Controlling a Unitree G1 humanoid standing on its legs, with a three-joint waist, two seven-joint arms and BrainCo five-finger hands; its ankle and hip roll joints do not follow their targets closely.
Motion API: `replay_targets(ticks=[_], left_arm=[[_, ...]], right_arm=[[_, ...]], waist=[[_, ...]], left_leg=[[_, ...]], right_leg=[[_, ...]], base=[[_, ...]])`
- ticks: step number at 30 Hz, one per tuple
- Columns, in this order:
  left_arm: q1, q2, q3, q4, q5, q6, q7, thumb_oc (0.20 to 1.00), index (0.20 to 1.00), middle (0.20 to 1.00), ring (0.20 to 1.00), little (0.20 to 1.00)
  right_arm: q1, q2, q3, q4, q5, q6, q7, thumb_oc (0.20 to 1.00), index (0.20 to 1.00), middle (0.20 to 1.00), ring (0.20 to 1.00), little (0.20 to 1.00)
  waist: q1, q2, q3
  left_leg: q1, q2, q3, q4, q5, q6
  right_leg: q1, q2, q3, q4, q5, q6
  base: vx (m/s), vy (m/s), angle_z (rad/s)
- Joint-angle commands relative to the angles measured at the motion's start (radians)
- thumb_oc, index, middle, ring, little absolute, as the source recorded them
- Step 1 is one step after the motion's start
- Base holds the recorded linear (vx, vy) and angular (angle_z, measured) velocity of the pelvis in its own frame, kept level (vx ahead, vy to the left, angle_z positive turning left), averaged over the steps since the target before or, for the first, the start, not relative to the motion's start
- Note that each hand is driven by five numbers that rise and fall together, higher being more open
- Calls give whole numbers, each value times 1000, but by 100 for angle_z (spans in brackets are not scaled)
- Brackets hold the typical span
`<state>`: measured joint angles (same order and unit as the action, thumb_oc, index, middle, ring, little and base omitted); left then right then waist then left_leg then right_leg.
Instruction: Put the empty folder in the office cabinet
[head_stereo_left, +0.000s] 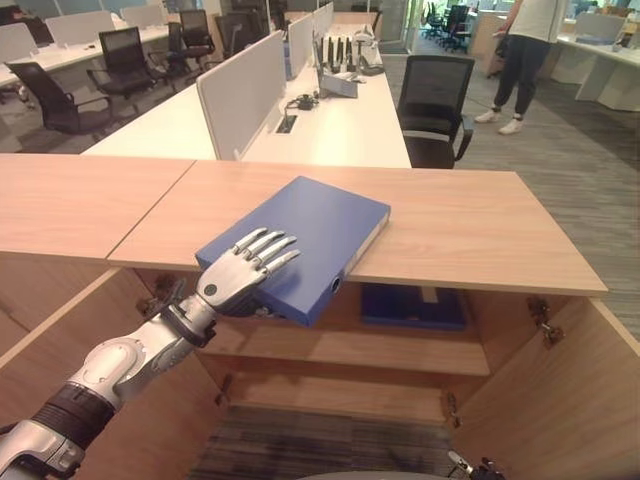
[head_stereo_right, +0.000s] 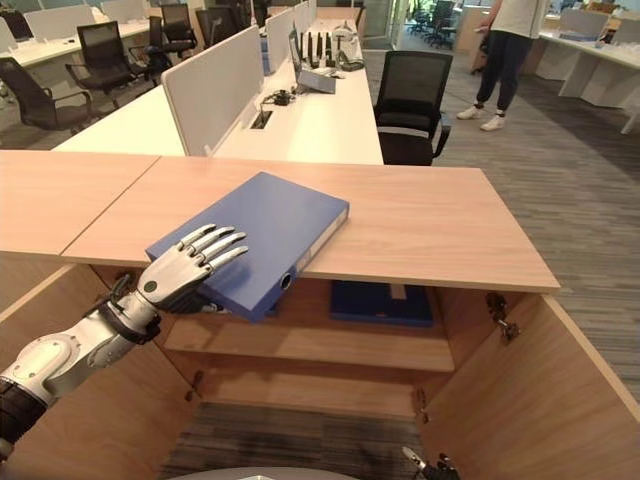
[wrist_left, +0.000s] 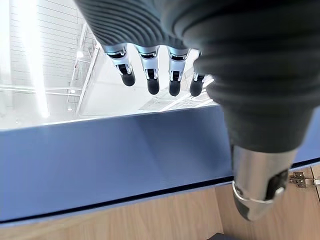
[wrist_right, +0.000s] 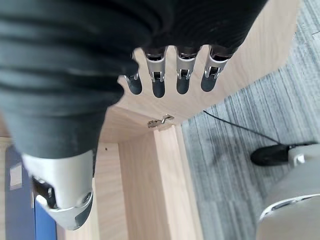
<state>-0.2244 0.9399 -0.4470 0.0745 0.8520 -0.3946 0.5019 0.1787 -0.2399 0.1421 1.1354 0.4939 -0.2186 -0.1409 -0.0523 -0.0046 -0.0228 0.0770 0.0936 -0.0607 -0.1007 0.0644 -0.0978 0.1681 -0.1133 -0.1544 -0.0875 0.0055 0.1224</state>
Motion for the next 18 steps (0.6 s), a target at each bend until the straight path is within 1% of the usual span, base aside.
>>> replay_targets(ticks=[1,10,18], left_arm=[[-143,12,11,25,12,22,41,1000,1000,1000,1000,1000],[-145,3,-3,48,26,31,42,1000,1000,1000,1000,1000],[-154,-4,-35,105,44,44,44,1000,1000,1000,1000,1000]], right_arm=[[-70,21,-46,15,43,-41,6,1000,1000,1000,1000,1000],[-67,26,-53,15,63,-48,6,1000,1000,1000,1000,1000],[-64,26,-61,14,79,-52,3,1000,1000,1000,1000,1000]], waist=[[10,3,37],[5,2,36],[-3,1,34]], left_leg=[[77,102,36,13,-93,-61],[78,103,40,13,-94,-62],[79,102,46,13,-94,-61]], right_leg=[[-71,-86,3,80,-20,102],[-73,-84,9,80,-19,103],[-77,-84,14,80,-18,102]], base=[[0,0,0],[1,0,-1],[0,0,0]])
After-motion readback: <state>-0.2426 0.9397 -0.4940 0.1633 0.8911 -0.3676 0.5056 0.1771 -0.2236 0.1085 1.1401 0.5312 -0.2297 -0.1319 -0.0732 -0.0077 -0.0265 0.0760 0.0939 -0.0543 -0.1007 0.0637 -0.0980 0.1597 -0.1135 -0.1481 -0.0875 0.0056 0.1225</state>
